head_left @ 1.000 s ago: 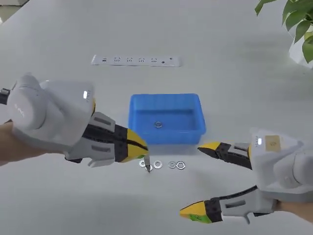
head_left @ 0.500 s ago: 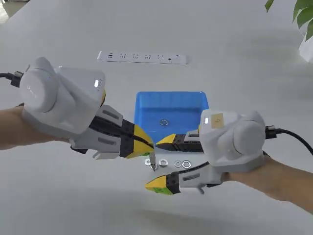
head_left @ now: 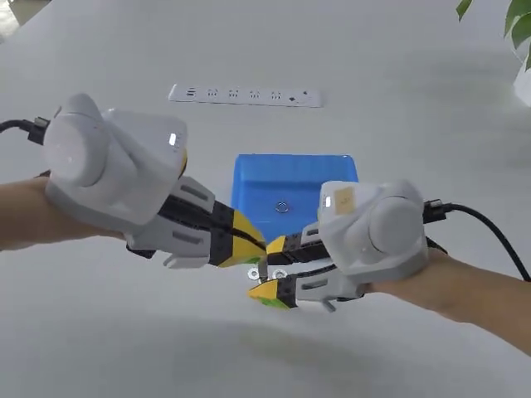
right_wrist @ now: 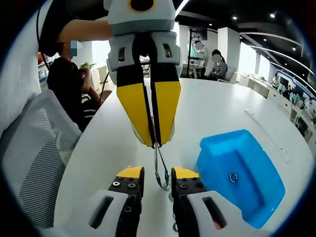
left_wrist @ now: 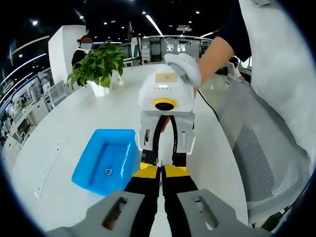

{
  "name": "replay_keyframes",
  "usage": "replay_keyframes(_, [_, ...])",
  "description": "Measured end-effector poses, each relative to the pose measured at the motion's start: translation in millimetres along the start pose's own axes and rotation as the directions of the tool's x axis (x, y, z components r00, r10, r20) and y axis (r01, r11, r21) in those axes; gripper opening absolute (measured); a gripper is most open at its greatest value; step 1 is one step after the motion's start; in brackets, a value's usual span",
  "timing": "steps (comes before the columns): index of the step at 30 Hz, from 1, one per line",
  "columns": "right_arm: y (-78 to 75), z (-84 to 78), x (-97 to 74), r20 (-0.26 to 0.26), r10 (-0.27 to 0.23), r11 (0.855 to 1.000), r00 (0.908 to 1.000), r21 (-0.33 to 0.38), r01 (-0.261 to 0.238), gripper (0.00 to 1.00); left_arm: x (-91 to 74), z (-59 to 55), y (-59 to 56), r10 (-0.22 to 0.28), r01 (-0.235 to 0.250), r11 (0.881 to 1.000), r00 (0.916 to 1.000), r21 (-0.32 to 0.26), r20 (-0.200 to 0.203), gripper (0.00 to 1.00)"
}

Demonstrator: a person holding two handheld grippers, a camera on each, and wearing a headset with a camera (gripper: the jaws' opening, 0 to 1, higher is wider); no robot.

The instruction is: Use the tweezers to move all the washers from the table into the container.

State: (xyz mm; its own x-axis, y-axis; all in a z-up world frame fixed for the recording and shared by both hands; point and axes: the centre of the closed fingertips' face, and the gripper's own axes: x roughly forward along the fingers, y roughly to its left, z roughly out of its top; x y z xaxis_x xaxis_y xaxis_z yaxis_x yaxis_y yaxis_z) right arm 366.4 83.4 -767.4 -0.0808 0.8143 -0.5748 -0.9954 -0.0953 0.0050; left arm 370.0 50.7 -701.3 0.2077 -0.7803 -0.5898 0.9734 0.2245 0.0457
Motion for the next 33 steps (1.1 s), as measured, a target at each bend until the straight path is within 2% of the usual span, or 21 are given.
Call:
replay_keyframes(5, [0.6,-2.1,2.8,-0.01,0.003,1.0,0.9999,-0.012,-0.003,0.19,-1.4,-2.0,-0.7,0.0,0.001,1.0,0.9999,0.005,-0.011,0.05])
replay_keyframes(10, [-3.4,-1.7,1.9,0.003,-0.007,1.0,1.0,0.011,0.007,0.14,-1.6,-3.0,-1.4,-0.002,0.002,1.0,0.9999,0.006,-0.015,0.05])
replay_keyframes(15, [-4.2,-2.1,1.4,-0.004,-0.019,0.999,0.9998,-0.044,0.018,0.11,-0.1,-2.2,-0.3,0.002,-0.002,1.0,0.9999,0.006,-0.014,0.05])
replay_keyframes(21, [-5.5,-3.2,0.4,0.004,-0.033,0.999,0.9994,-0.039,0.033,0.1,2.3,-0.9,0.4,0.018,-0.018,1.0,0.9996,0.005,-0.022,0.05])
replay_keyframes(23, [-4.7,-3.3,0.1,0.007,-0.038,0.998,0.9993,-0.054,0.038,0.09,2.4,-1.6,0.2,0.025,-0.025,0.999,0.9995,-0.026,-0.022,0.06])
replay_keyframes(24, [-4.2,-2.9,0.4,0.006,-0.038,0.998,0.9992,-0.051,0.039,0.09,2.1,-3.6,-1.8,0.018,-0.019,0.999,0.9992,-0.044,-0.035,0.06])
replay_keyframes(26, [-4.0,-2.7,0.8,0.002,-0.05,0.996,0.9987,-0.074,0.05,0.09,1.4,-7.7,0.9,0.043,-0.041,0.999,0.9964,0.024,-0.073,0.07])
replay_keyframes(27, [-4.0,-2.5,1.0,0.002,-0.05,0.997,0.9988,-0.065,0.05,0.09,1.9,-12.4,-1.3,0.043,-0.039,0.998,0.994,0.04,-0.1,0.08])
replay_keyframes(28, [-3.7,-2.3,1.0,0.004,-0.047,0.997,0.9989,-0.062,0.047,0.09,3.6,-12.3,-4.6,0.031,-0.029,0.999,0.9952,0.021,-0.093,0.12])
replay_keyframes(32, [-2.9,-2.2,1.1,0.005,-0.042,0.998,0.9991,-0.056,0.042,0.09,2.6,-11.1,-0.8,0.05,-0.049,0.999,0.9953,0.008,-0.083,0.17])
replay_keyframes(33, [-2.6,-2.1,1.1,0.006,-0.042,0.998,0.9991,-0.055,0.042,0.09,1.8,-7.4,1.2,0.061,-0.061,0.998,0.9961,-0.006,-0.064,0.19])
